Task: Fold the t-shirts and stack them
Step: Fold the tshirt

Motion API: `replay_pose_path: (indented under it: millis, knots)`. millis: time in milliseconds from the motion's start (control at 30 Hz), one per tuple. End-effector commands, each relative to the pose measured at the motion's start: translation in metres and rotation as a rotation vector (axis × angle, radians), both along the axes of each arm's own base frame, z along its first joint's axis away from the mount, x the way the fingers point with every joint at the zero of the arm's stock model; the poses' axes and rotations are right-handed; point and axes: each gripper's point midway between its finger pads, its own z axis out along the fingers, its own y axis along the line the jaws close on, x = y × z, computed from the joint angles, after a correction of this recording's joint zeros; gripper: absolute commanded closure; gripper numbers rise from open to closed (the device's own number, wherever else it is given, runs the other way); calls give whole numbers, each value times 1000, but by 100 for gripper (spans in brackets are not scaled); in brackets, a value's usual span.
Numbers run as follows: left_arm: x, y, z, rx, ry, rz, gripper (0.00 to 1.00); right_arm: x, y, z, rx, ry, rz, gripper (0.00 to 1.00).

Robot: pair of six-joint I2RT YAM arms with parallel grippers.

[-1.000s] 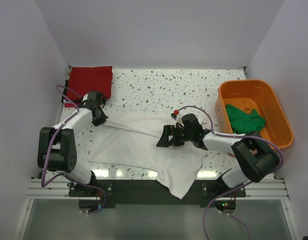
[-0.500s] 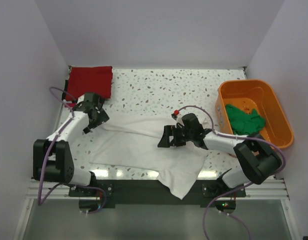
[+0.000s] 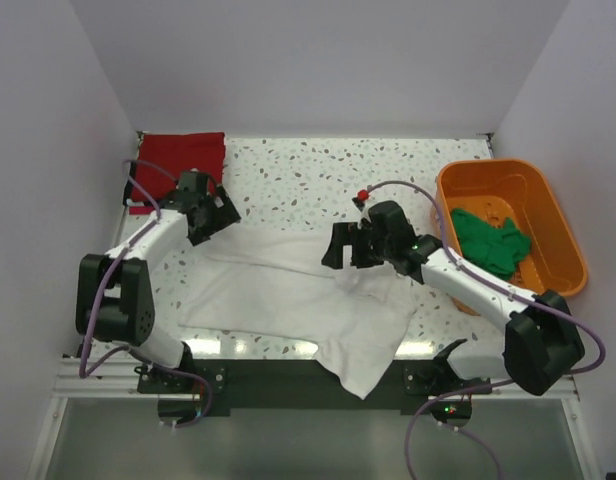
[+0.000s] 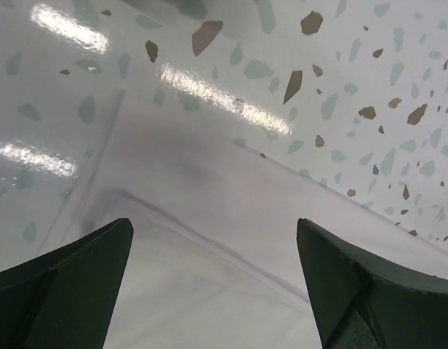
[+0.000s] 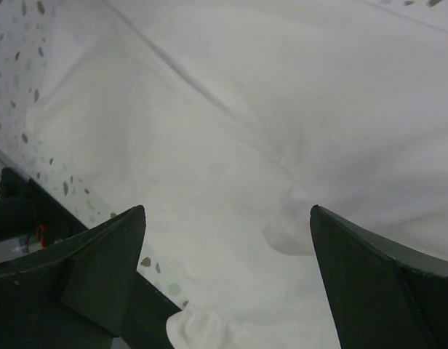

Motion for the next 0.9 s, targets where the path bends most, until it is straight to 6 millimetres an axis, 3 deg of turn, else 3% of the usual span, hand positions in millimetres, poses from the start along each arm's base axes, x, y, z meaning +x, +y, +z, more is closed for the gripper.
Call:
replay_pose_path:
  millis: [0,100,300,600,700,867]
  knots:
    - [25,-19,-7,-52,-40,-88,0,17,-45,-26,-230,57,-187,1]
    - [26,-17,-27,-40,5,-81,0,30,-56,-25,-235,72,-231,1]
    - [16,-5,-56,10,71,-53,0,42,-75,-56,-259,135,-264,1]
    - [3,18,-74,73,136,11,0,15,-125,-104,-440,248,-361,1]
    - [1,22,-78,75,149,21,0,11,-123,-114,-447,248,-294,1]
    - [3,18,-83,50,150,8,0,31,-116,-117,-466,203,-230,1]
